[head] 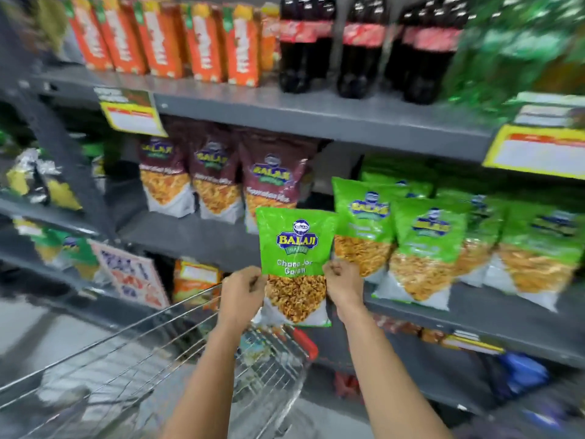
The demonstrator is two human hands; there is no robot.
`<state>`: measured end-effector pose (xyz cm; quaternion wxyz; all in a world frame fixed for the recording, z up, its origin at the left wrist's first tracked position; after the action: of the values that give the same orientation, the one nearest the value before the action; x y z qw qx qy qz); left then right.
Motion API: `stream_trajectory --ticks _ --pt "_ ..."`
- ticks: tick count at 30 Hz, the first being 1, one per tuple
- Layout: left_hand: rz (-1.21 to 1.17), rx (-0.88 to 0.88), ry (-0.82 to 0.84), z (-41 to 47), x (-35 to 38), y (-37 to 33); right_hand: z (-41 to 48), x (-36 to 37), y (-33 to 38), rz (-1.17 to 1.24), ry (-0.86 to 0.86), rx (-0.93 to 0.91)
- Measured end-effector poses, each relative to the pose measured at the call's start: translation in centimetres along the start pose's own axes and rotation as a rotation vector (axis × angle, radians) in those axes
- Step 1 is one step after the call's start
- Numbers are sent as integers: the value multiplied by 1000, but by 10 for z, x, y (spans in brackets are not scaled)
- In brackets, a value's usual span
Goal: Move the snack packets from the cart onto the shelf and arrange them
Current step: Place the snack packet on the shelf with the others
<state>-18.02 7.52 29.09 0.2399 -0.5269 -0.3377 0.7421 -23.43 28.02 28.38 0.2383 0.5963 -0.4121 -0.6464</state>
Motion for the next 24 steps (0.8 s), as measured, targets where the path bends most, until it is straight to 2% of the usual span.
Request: stream_trajectory --ticks 4,11,18,24 --pt "-43 165 31 5 50 -75 16 -85 -33 -8 -180 59" --pt "-220 263 211 -10 150 -192 36 -220 -96 -83 -408 162" --pt "-250 191 262 -6 219 -258 76 -301 -124 -36 -468 159" --pt "-190 128 309 4 251 -272 104 -314 -143 -87 -421 181"
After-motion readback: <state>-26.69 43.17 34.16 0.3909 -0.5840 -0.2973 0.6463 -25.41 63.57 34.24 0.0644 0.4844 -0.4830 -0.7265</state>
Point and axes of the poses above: each hand's wrist, its own z-axis towards the middle knuckle, its own x-axis out of the palm, y = z × x, the point moved 4 cm from there along z, towards the middle knuckle, and after that the axes turned 5 degrees about -z, right-handed, at the moved point
